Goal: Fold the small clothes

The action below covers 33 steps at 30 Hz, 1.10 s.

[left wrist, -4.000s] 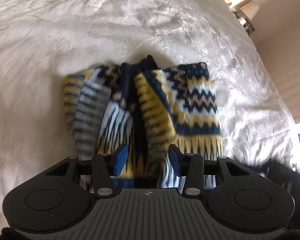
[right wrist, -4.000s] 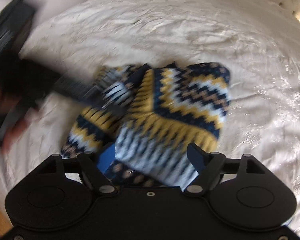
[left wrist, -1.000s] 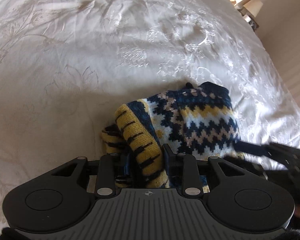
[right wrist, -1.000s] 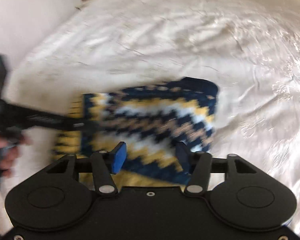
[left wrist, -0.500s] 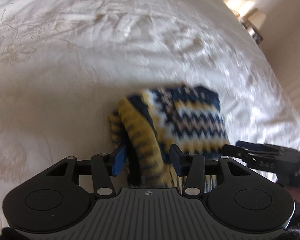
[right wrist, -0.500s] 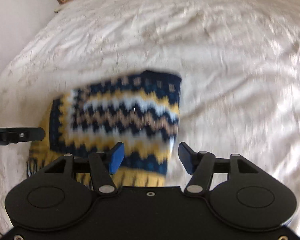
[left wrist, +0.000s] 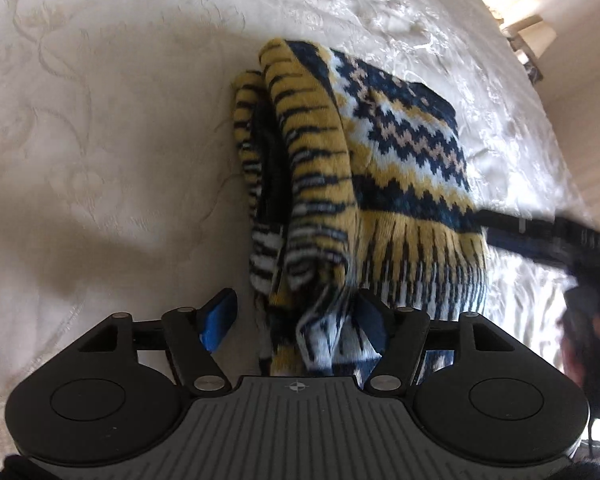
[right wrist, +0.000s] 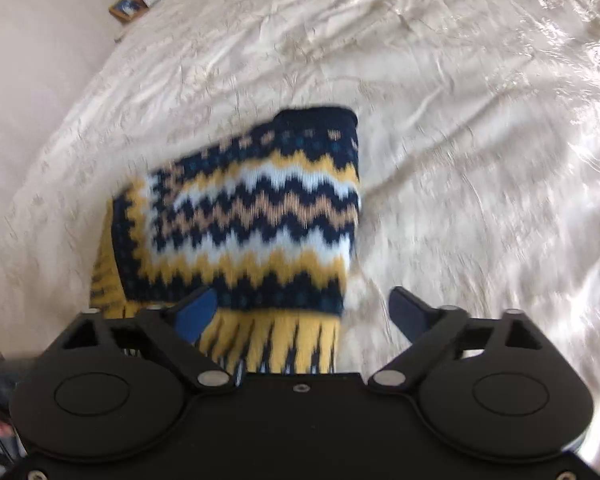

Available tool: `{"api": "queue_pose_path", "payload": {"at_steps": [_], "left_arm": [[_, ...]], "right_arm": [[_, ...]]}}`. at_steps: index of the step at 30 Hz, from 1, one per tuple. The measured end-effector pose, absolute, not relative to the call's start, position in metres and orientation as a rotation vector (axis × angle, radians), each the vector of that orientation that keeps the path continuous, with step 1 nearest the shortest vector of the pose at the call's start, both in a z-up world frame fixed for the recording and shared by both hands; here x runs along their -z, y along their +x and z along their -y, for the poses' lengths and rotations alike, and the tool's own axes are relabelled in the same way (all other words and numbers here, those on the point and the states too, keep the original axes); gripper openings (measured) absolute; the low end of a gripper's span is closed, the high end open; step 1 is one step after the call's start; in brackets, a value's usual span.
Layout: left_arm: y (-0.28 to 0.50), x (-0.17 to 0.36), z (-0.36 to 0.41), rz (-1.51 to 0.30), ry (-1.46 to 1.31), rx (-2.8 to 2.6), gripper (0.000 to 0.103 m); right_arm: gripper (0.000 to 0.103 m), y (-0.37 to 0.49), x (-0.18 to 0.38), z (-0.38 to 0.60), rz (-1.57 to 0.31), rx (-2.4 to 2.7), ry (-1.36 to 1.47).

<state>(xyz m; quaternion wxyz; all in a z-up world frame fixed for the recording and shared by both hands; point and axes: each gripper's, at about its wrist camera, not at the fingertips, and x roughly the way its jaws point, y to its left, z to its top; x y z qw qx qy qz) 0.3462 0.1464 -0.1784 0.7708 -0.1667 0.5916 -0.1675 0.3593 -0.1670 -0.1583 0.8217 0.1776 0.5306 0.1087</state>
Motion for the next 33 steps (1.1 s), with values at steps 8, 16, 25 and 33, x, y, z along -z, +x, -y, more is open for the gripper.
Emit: {"api": "queue_pose_path", "payload": {"at_steps": [8, 16, 25, 33], "left_arm": [[0.356, 0.194, -0.128, -1.301, -0.365, 0.423, 0.082], [0.358, 0.192, -0.106, -1.324, -0.383, 0.284, 0.102], [0.339, 0.196, -0.133, -1.253, -0.547, 0.303, 0.102], [0.344, 0.191, -0.125, -1.253, -0.449, 0.316, 0.099]], "right_arm": [[0.103, 0.420, 0.205, 0.163, -1.242, -0.342, 0.521], [0.103, 0.445, 0.209, 0.141, -1.287, -0.309, 0.480], [0.103, 0.444, 0.207, 0.135, -1.281, -0.262, 0.488], [0.103, 0.451, 0.210, 0.140, -1.320, -0.307, 0.517]]}}
